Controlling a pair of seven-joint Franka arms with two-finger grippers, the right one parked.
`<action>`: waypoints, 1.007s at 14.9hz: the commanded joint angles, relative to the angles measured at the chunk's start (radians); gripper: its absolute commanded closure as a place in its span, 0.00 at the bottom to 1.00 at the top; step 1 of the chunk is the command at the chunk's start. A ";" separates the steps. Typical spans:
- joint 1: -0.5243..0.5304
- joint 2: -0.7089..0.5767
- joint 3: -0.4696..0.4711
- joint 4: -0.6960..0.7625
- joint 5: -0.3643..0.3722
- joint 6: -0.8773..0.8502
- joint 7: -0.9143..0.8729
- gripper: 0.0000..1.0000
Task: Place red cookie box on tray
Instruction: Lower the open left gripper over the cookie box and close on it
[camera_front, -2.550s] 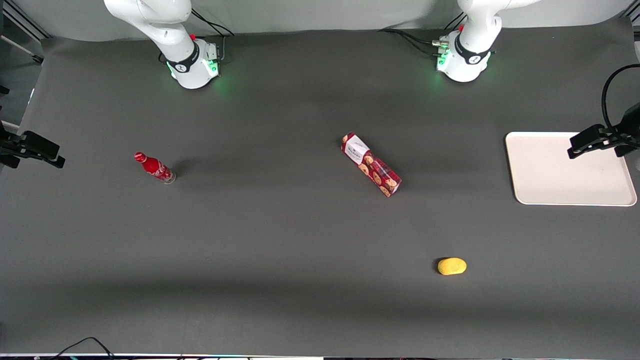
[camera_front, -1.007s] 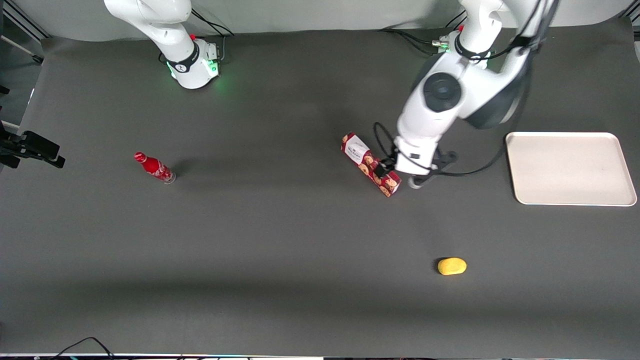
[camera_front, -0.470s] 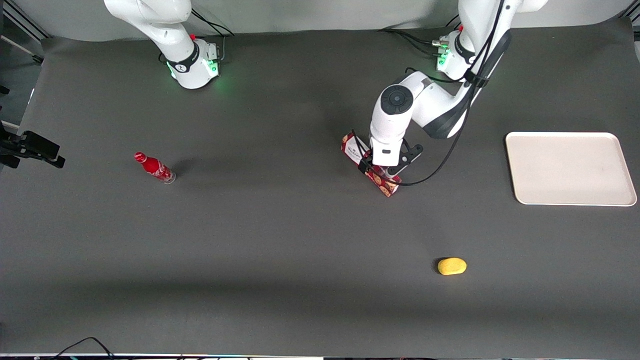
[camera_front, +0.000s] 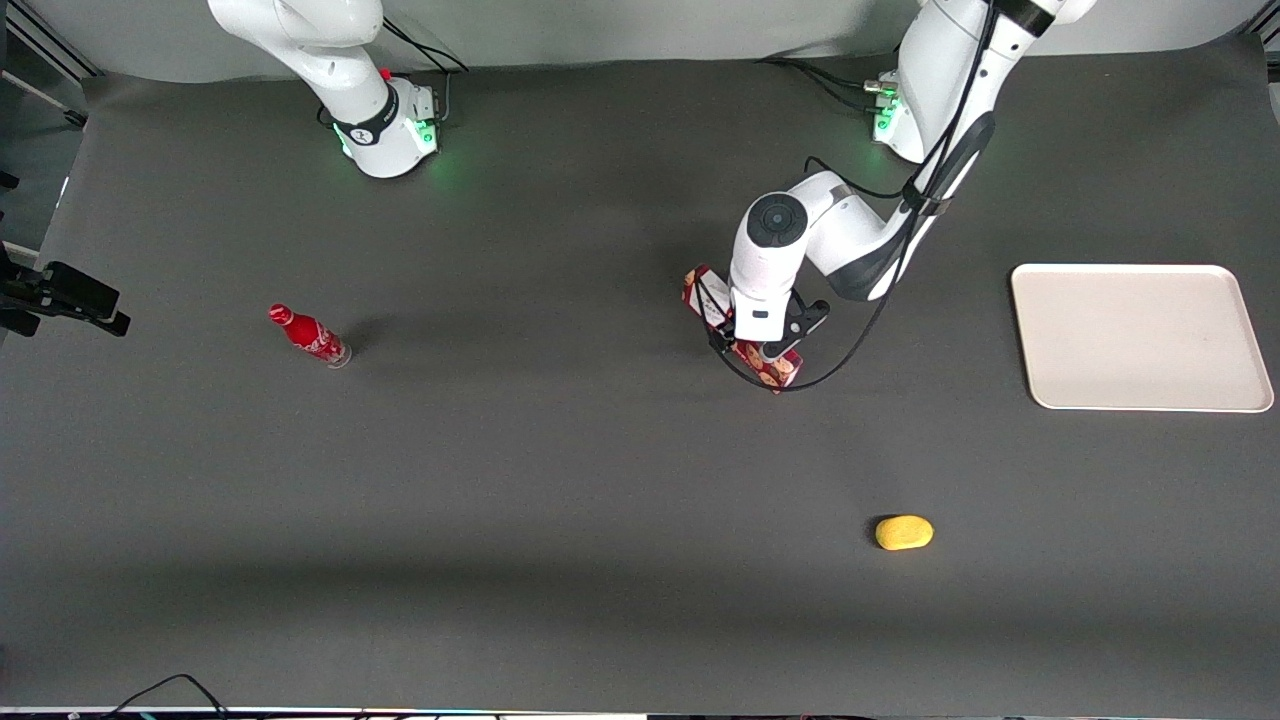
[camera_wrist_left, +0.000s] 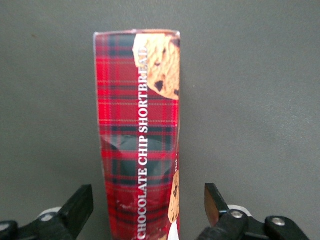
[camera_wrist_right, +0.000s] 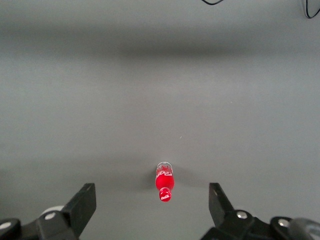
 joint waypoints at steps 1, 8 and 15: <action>-0.008 0.005 0.005 0.004 0.028 0.018 -0.037 0.40; -0.005 0.004 0.005 0.013 0.027 0.005 -0.031 1.00; 0.044 -0.056 0.002 0.084 -0.009 -0.040 0.079 1.00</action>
